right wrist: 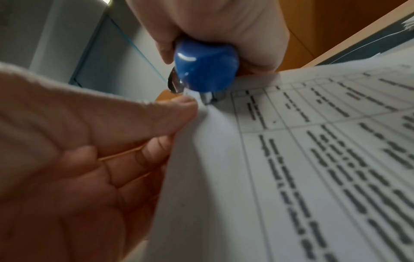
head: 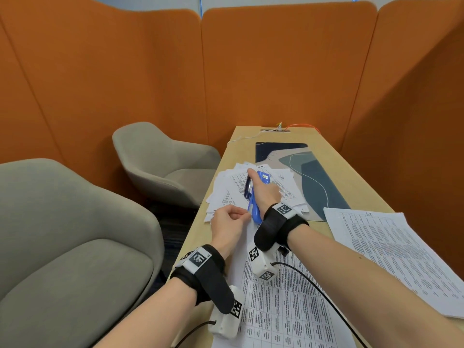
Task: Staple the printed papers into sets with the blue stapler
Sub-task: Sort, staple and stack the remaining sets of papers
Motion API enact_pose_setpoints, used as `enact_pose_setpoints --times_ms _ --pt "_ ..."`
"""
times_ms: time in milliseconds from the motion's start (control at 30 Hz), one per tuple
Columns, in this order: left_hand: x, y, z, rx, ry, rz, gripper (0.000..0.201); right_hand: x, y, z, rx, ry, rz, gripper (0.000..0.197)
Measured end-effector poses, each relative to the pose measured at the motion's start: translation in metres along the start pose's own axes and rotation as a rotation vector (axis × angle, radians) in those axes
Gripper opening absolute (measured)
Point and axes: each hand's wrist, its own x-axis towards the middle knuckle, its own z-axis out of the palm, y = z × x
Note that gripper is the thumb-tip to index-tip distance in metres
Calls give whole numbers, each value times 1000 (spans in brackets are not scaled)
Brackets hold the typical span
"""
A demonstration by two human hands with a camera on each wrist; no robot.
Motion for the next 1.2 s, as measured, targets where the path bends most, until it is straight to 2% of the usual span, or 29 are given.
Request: enact_pose_setpoints --times_ms 233,333,400,467,533,667,767,867,933,1000,1067,1133,1200 --pt "-3 1 -4 -10 -32 -6 11 -3 0 1 -40 26 -37 50" --pt "-4 5 -10 84 -238 -7 35 -5 0 0 -54 36 -63 50" --pt "-4 9 -15 197 -374 -1 38 -7 0 -1 -75 36 -88 51" --pt "-1 12 -18 276 -419 25 38 -8 -1 0 -71 33 -119 50" --pt "0 15 -19 303 -424 54 40 -10 -2 2 -68 33 -143 47" --pt "-2 17 -20 374 -398 112 27 -12 -4 7 -29 41 -172 39" --pt "-3 15 -20 420 -349 156 34 -12 -2 12 6 51 -171 38" --pt "-5 13 -22 460 -316 197 31 -11 1 15 16 86 -148 41" --pt "-6 13 -25 405 -356 166 25 -11 2 14 36 88 -122 45" --pt "-6 13 -28 263 -463 44 40 -12 -2 10 95 47 -82 48" --pt "-5 10 -27 207 -484 -20 56 -10 -15 -1 248 52 -18 56" --pt "-1 7 -22 180 -348 -10 46 -8 -35 -25 455 47 17 60" --pt "0 10 -22 69 -210 28 20 -5 -48 -65 603 -62 -29 45"
